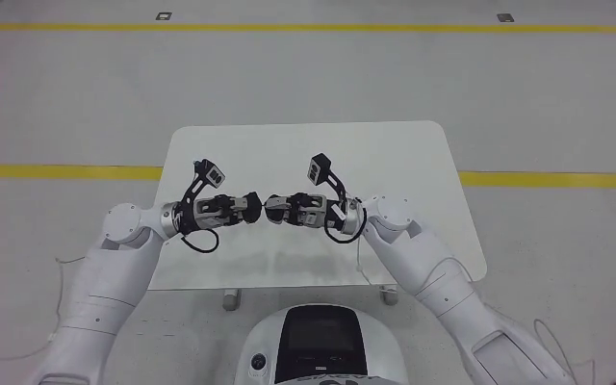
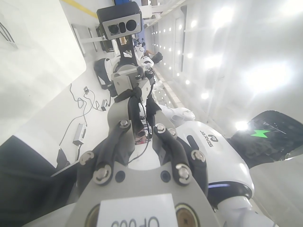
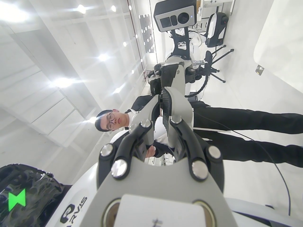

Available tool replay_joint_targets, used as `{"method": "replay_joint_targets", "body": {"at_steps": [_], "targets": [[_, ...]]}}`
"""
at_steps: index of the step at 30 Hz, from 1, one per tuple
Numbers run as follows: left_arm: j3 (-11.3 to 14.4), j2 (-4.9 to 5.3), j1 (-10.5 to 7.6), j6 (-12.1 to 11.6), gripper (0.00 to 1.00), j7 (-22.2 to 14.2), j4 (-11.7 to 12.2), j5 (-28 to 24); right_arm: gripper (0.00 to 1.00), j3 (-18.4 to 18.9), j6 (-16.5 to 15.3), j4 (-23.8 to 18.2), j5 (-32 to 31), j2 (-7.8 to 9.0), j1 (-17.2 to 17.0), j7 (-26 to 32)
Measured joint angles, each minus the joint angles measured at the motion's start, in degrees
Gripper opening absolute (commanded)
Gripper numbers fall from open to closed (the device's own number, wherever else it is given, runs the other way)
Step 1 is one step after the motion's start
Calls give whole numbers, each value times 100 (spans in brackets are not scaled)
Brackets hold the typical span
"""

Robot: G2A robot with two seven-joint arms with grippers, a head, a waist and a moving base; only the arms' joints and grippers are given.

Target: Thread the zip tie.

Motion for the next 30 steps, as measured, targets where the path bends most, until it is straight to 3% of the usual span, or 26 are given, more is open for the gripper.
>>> {"method": "replay_joint_targets", "body": {"at_steps": [2,3,4,5,11,19,27,30], "targets": [[7,5,3,-8,0,1,4,-5,0,-2,6,-12,-2,1,-9,-6],[9,8,6,-14,0,1,6,-8,11,-3,10,-16,-4,1,-12,-7],[9,12,10,-22,0,0,8,-10,76,-5,21,-20,-12,3,-15,-7],[7,15,14,-28,0,-1,9,-10,100,-5,33,-22,-33,5,-14,-21],[-59,45,62,-98,0,-11,0,-27,100,123,21,-127,-81,38,-74,-181],[-133,80,162,-213,0,-86,-44,-137,100,610,-54,-249,-182,175,-257,-203],[-127,92,152,-224,0,-93,-68,10,100,609,-54,-248,-181,175,-256,-201],[-92,81,184,-214,0,128,-103,-41,100,610,-53,-248,-182,175,-257,-202]]}}
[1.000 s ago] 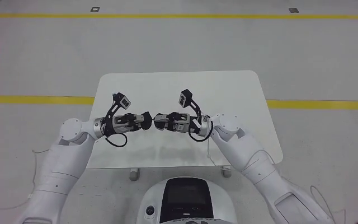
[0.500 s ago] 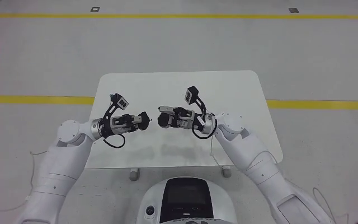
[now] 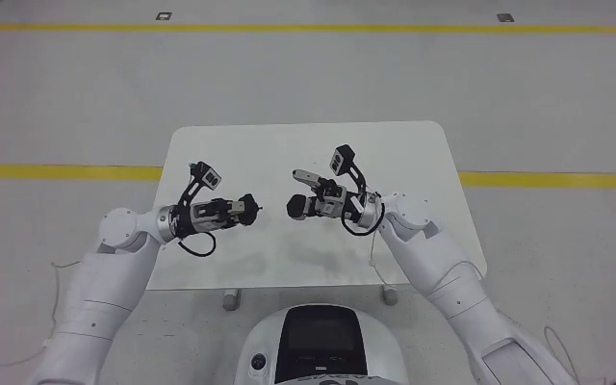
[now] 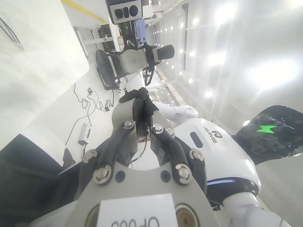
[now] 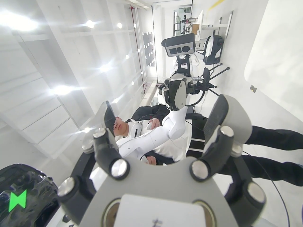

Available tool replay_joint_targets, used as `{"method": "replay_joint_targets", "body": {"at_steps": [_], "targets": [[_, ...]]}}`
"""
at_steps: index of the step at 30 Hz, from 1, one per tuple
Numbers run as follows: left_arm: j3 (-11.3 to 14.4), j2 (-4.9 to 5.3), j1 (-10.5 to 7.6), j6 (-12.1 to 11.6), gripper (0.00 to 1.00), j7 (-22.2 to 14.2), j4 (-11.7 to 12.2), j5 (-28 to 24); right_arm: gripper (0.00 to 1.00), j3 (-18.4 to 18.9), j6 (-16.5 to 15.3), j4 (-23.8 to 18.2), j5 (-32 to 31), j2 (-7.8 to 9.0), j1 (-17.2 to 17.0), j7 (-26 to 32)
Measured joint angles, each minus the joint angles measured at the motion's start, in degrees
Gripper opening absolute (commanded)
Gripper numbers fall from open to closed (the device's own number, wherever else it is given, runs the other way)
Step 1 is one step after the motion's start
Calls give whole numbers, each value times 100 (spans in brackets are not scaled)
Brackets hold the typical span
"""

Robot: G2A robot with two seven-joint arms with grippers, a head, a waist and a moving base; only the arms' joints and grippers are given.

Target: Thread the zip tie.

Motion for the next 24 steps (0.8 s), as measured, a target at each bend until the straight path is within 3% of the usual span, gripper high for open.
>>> {"method": "replay_joint_targets", "body": {"at_steps": [6,12,17,24], "targets": [[-301,46,-36,-178,0,-49,253,-268,100,122,215,-177,-802,91,48,-321],[-553,95,-38,-284,0,-88,377,-353,100,109,523,-239,-1823,173,345,-352],[-647,115,-1,-372,0,-162,372,-417,100,-85,632,-152,-3176,228,641,-279],[-607,107,33,-329,0,-13,289,-389,100,-83,628,-162,-2982,227,628,-297]]}}
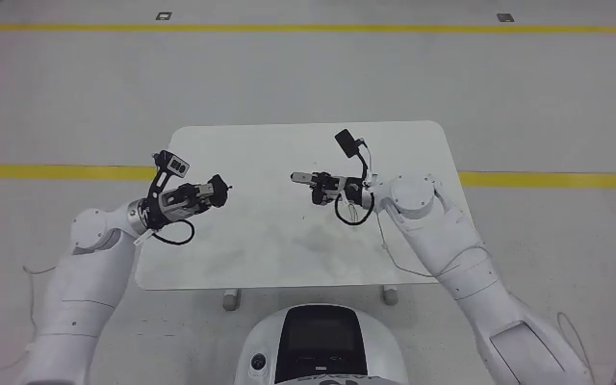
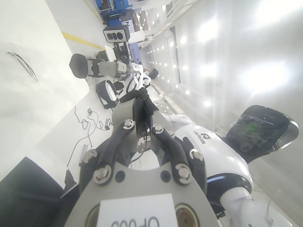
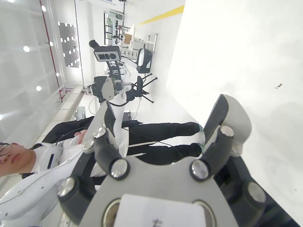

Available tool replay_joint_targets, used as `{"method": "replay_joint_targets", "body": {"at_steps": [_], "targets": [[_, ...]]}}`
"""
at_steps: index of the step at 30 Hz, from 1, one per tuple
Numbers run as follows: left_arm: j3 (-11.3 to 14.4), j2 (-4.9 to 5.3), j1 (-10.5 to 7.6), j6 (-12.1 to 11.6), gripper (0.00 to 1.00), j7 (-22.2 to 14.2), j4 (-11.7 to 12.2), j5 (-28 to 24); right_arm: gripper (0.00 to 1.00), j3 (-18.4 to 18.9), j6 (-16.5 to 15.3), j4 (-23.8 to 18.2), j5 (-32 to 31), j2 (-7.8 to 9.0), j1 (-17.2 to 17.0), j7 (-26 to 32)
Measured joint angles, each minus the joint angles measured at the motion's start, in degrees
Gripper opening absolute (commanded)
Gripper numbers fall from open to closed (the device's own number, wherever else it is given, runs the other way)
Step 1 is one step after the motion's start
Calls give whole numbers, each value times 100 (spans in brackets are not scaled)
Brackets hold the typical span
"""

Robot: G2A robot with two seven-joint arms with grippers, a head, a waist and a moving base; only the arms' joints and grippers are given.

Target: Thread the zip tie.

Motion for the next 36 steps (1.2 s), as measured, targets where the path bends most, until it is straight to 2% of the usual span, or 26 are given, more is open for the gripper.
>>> {"method": "replay_joint_targets", "body": {"at_steps": [3,6,9,12,14,19,24,28,32,36], "targets": [[-26,9,12,16,0,122,-66,47,100,-56,124,-53,-387,15,69,-139],[-109,28,-8,11,0,124,-36,62,100,-180,470,32,-904,17,349,-78],[-152,40,-4,9,0,126,-18,65,100,-429,765,227,-1398,-12,675,101],[-158,46,20,24,0,70,-37,22,100,-775,979,613,-1898,-57,983,424],[-152,48,29,16,0,11,-46,-2,100,-848,1037,741,-1966,-68,1060,573],[-151,47,30,14,0,17,-47,2,100,-835,1029,719,-1948,-67,1045,546],[-42,31,58,52,0,278,-182,100,100,-956,1122,748,-2264,-68,1069,540],[27,24,20,60,0,287,-180,103,100,-1242,1557,1207,-2598,-171,1452,853],[111,13,-17,78,0,332,-141,129,100,-1484,1541,1937,-2717,-320,1869,1044],[122,12,-24,59,0,335,-140,138,100,-1490,1540,1944,-2747,-322,1873,1008]]}}
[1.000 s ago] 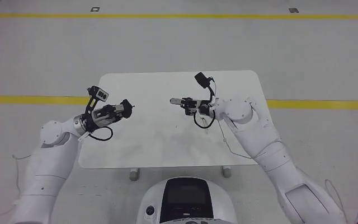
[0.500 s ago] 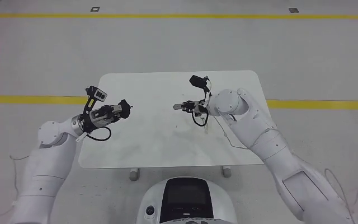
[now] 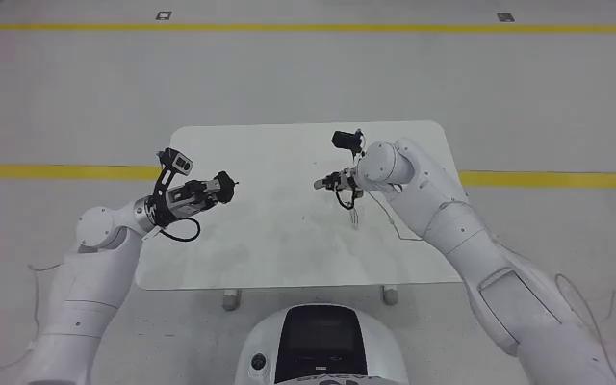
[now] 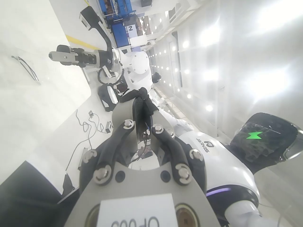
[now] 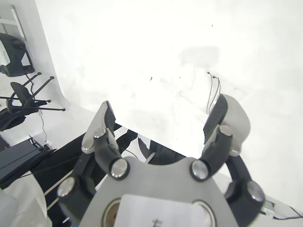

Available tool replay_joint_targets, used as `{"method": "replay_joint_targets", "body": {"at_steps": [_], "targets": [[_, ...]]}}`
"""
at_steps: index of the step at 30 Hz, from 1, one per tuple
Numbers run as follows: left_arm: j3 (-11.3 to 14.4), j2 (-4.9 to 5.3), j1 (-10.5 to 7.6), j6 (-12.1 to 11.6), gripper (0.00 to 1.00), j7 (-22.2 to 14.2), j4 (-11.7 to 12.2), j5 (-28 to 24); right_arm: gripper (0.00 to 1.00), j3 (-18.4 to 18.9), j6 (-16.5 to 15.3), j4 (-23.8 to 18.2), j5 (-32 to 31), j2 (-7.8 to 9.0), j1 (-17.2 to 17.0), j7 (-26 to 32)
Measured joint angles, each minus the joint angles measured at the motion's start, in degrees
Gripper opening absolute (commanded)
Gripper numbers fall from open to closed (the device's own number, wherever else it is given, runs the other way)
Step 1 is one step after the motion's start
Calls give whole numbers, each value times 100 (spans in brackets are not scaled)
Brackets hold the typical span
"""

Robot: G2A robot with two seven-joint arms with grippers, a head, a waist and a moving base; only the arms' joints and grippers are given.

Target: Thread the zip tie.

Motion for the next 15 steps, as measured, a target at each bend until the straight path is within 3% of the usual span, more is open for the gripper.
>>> {"method": "replay_joint_targets", "body": {"at_steps": [8,15], "targets": [[-1,0,1,1,0,-1,0,-1,100,-169,-40,68,-263,-38,-20,-107],[-1,0,1,1,0,-1,0,-1,100,-715,1,939,-517,-400,382,-23]]}}
